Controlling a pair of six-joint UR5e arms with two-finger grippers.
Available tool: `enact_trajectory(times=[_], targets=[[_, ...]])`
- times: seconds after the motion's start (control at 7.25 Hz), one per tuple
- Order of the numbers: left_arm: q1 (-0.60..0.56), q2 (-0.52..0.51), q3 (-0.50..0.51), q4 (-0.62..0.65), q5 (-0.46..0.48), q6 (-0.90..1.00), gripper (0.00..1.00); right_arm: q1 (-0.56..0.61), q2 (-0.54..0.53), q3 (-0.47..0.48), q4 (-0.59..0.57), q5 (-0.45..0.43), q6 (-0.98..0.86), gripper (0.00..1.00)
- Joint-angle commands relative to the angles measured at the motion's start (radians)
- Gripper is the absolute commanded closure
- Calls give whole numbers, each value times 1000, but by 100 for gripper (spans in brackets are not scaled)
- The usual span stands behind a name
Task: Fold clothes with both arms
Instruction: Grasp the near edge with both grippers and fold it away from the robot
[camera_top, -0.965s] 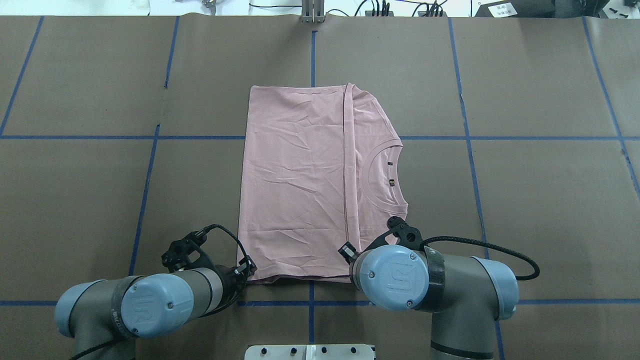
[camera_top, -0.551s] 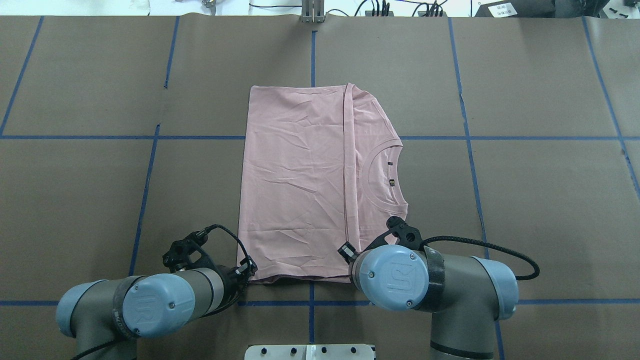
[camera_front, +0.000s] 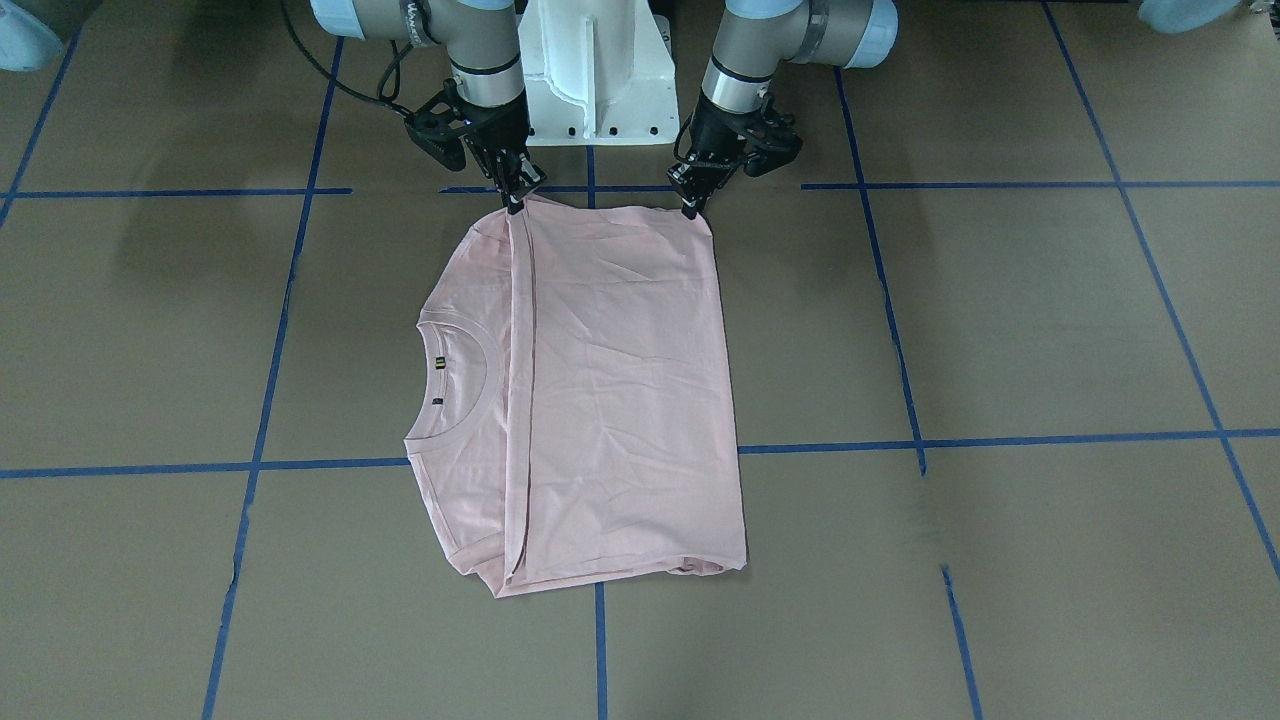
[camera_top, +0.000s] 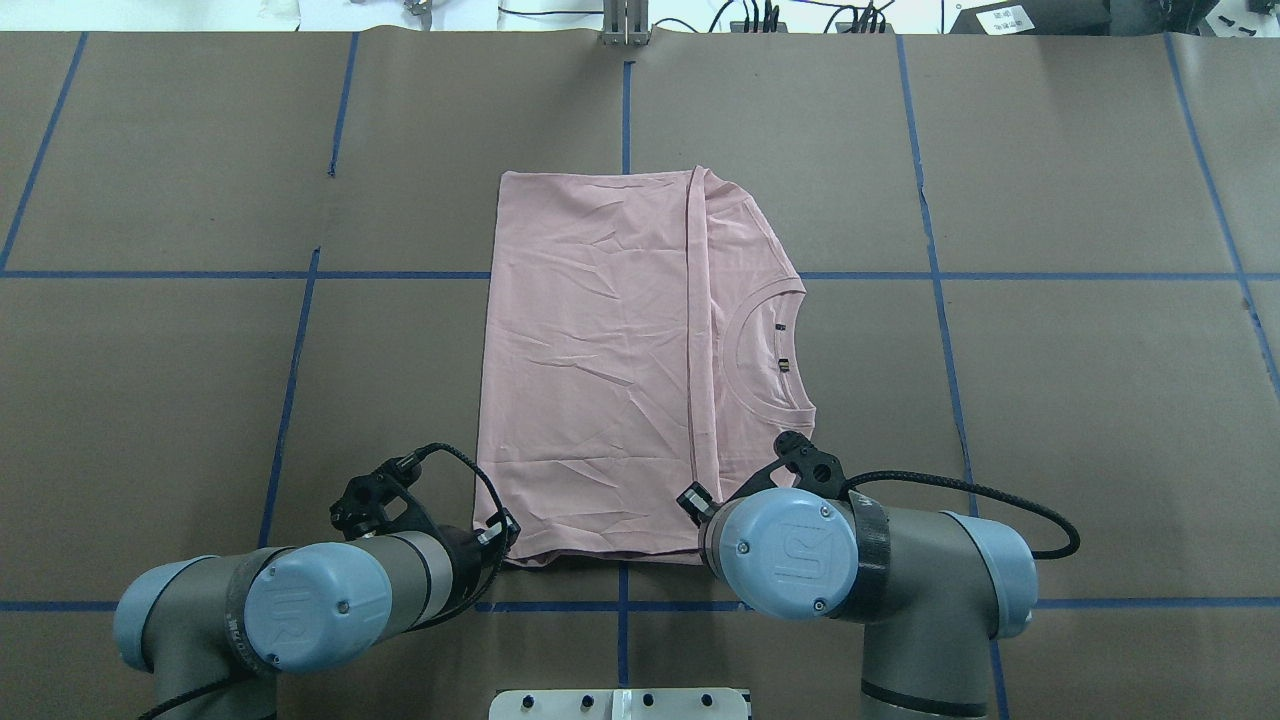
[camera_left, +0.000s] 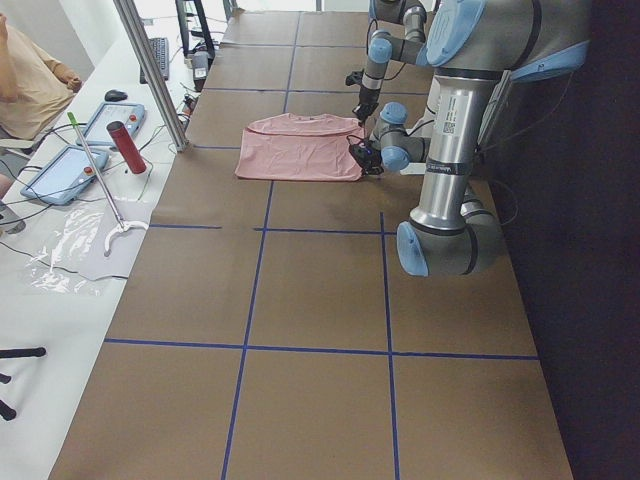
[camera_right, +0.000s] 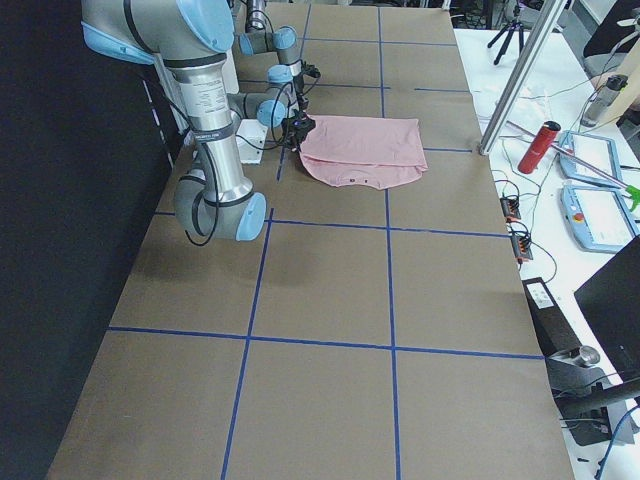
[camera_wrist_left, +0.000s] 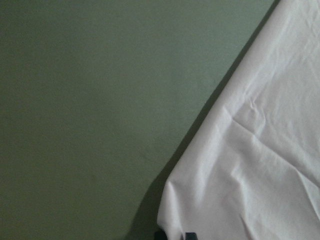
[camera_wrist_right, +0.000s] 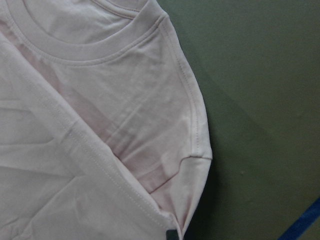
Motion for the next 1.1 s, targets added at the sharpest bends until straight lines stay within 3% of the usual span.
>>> enact_trajectory(times=[0.0,0.14,0.28,0.41,0.55,0.69,0.96], targets=[[-4,8,-49,21,0,-2,100,5,-3,3,0,0,-12,100],[-1,12,-146,79,2,-20,100,-14,-29,35,0,-10,-11,100],[32,16,-227,166,3,-87,100,-74,-75,147,-8,-26,1,100],[90,15,-304,243,5,-128,100,-146,-123,288,-94,-74,12,100],[92,9,-388,302,3,-130,100,-139,-108,393,-233,-87,17,100],[65,-7,-395,311,2,-114,100,-58,-42,399,-300,-75,-1,100],[-134,-147,-282,311,-7,60,100,119,68,267,-288,-64,-204,100]])
